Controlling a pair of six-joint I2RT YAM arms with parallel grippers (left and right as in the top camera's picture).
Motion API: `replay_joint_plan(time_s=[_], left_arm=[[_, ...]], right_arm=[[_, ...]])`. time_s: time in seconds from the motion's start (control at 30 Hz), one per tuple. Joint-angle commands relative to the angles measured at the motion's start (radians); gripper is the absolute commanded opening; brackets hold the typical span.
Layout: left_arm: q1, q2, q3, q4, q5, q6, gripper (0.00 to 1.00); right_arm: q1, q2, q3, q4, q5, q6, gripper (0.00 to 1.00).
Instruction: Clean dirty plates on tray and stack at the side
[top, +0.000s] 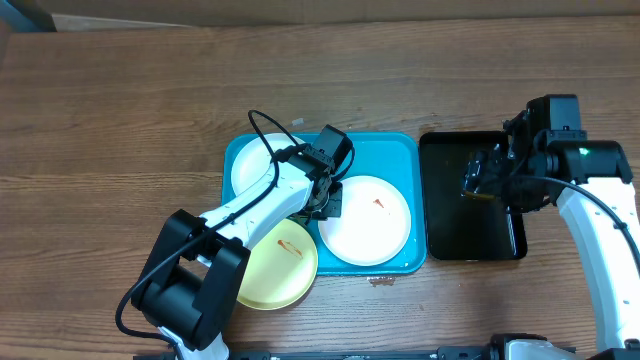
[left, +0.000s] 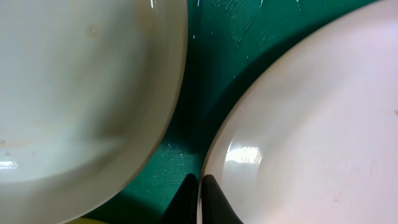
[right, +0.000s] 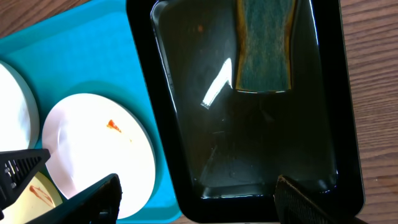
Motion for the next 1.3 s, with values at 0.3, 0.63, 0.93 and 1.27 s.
replay_joint_plan(time_s=[0.3, 0.63, 0.93, 1.27], left_arm=[[0.004, 0.019, -0.006, -0.005, -0.013, -0.01, 0.18], [0.004, 0.019, -0.006, 0.013, -0.013, -0.01, 0.29], [0.004, 0.019, -0.006, 0.004, -0.008, -0.01, 0.36], [0.004, 0.019, -0.006, 0.003, 0.02, -0.01, 0.39]], right_arm=[[0.005, 0.004, 0.022, 0.0, 0.003, 0.0, 0.8], [0.005, 0.082, -0.016, 0.054, 0.163, 0.054, 0.8], [0.005, 0.233, -0.017, 0.143, 0.223, 0.054, 0.8], [0.005, 0.376, -0.017, 0.262, 0.251, 0.05, 0.73]])
